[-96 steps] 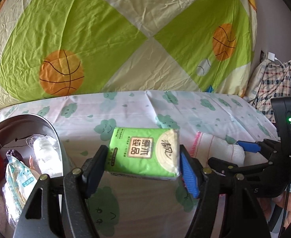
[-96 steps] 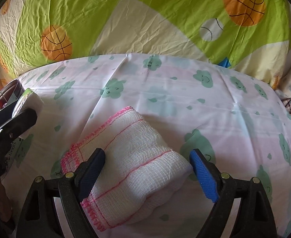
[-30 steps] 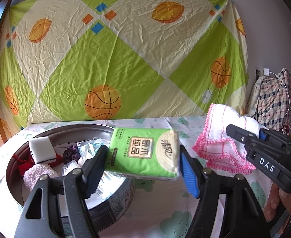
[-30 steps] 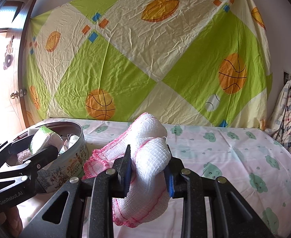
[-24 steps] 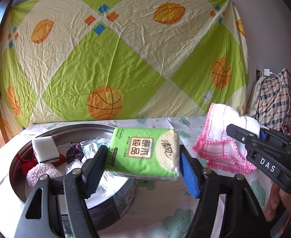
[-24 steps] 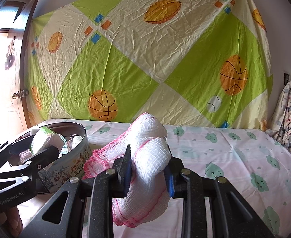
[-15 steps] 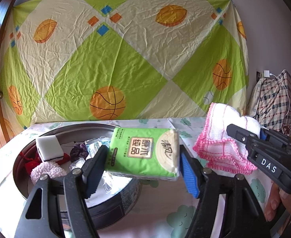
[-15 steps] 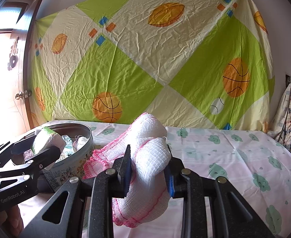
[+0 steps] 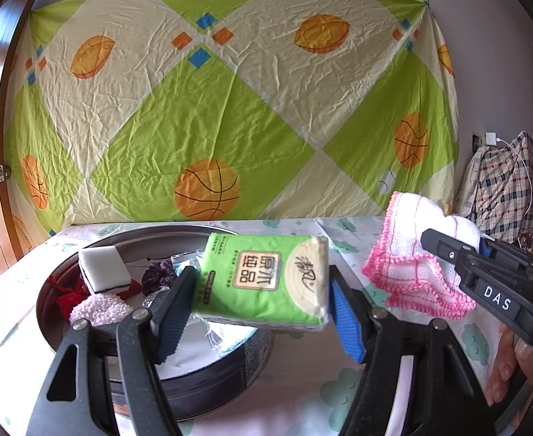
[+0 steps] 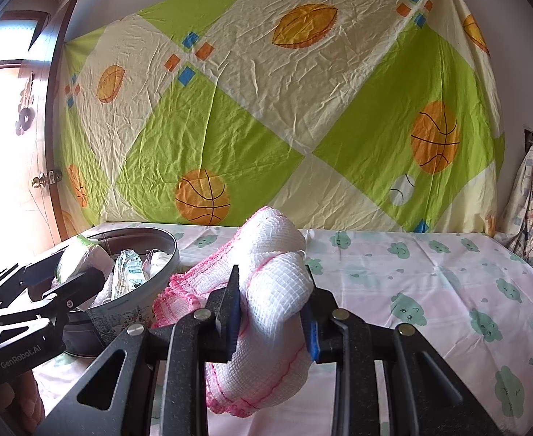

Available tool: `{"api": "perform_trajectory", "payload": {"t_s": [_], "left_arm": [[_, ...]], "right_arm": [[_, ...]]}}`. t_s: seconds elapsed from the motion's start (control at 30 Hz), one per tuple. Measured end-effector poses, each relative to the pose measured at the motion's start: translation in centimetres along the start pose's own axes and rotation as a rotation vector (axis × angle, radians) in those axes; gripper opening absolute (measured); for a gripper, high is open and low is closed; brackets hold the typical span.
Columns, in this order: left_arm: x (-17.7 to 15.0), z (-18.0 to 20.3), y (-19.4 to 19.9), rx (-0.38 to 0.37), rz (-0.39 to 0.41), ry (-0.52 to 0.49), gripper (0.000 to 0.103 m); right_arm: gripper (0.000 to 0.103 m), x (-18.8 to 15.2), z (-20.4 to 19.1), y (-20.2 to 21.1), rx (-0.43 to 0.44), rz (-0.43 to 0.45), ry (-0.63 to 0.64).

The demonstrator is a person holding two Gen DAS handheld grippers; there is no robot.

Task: Organize soft objects
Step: 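Carry the tissue pack with the left tool over the tin while the right tool carries the towel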

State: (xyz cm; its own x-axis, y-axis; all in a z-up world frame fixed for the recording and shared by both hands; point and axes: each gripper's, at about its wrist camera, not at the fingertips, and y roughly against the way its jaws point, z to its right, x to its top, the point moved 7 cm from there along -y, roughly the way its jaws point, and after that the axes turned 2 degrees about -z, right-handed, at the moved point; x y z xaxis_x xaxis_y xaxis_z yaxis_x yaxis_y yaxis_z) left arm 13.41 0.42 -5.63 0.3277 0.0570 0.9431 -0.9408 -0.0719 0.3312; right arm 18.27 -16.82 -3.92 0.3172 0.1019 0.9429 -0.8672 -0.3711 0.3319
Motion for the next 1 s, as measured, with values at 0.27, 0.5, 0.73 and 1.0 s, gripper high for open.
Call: {"api": "perform_trajectory", "payload": {"t_s": [0.27,0.5,0.73,1.0], "left_arm": [[-0.1,-1.0,0.3,0.013,0.001,0.011,0.070],[-0.2,-1.7,0.7,0.021,0.006,0.017,0.070],[-0.2,-2.5,1.2,0.033,0.023,0.025,0.070],[-0.1,-3.3,1.5,0.052,0.033,0.033,0.070]], "right_arm": [[0.031,-0.1,-0.6,0.2,0.014,-0.001,-0.002],[0.032,-0.1,-1.0,0.2,0.033,-0.004,-0.021],[0.032,-0.2,-2.0,0.4,0.048,0.005,-0.016],[0.032,-0.2,-3.1,0.6,0.068,0.011,-0.009]]}}
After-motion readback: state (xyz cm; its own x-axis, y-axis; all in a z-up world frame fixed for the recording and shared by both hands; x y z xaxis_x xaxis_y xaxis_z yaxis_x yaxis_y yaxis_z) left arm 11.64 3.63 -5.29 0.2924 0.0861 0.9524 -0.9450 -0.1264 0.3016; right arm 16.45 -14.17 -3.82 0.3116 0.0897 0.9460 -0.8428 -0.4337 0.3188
